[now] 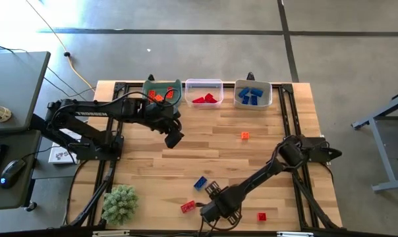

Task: Sort & place blocks by color
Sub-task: Put the orange game piece into the green bin

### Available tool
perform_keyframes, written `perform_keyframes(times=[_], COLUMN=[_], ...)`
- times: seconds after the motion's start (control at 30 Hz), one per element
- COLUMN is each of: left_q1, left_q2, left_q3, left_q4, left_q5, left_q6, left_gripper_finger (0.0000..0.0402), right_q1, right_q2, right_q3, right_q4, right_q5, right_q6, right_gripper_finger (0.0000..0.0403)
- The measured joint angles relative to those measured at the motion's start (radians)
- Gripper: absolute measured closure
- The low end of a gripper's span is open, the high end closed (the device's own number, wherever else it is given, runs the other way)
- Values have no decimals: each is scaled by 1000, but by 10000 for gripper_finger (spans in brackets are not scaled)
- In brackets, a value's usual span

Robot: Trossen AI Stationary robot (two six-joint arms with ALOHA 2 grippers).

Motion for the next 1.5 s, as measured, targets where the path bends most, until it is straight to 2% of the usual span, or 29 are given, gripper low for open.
perform_keyframes(times=[0.2, 0.27, 0.47, 0.77, 0.97, 1.1, 1.23, 1.5], left_q1=[0, 0, 0, 4, 14, 43, 90, 201], left_q2=[0, 0, 0, 0, 0, 1, 1, 1], left_q3=[0, 0, 0, 0, 0, 0, 0, 0], left_q4=[0, 0, 0, 0, 1, 2, 3, 67], left_q5=[0, 0, 0, 0, 1, 8, 46, 115], left_q6=[0, 0, 0, 17, 41, -48, -117, -120], left_gripper_finger=[184, 184, 184, 184, 184, 184, 184, 184], right_q1=[-2, 0, 1, -27, -81, -122, -169, -288], right_q2=[37, 39, 40, 3, -75, -132, -176, -251], right_q3=[4, 5, 5, -5, -2, -2, -1, -1], right_q4=[-6, -4, -15, -98, -146, -156, -158, -155], right_q5=[-5, -5, -6, -15, 44, 113, 192, 368], right_q6=[16, 25, 37, 98, 157, 180, 197, 202], right_gripper_finger=[185, 196, 290, 292, 292, 292, 292, 292])
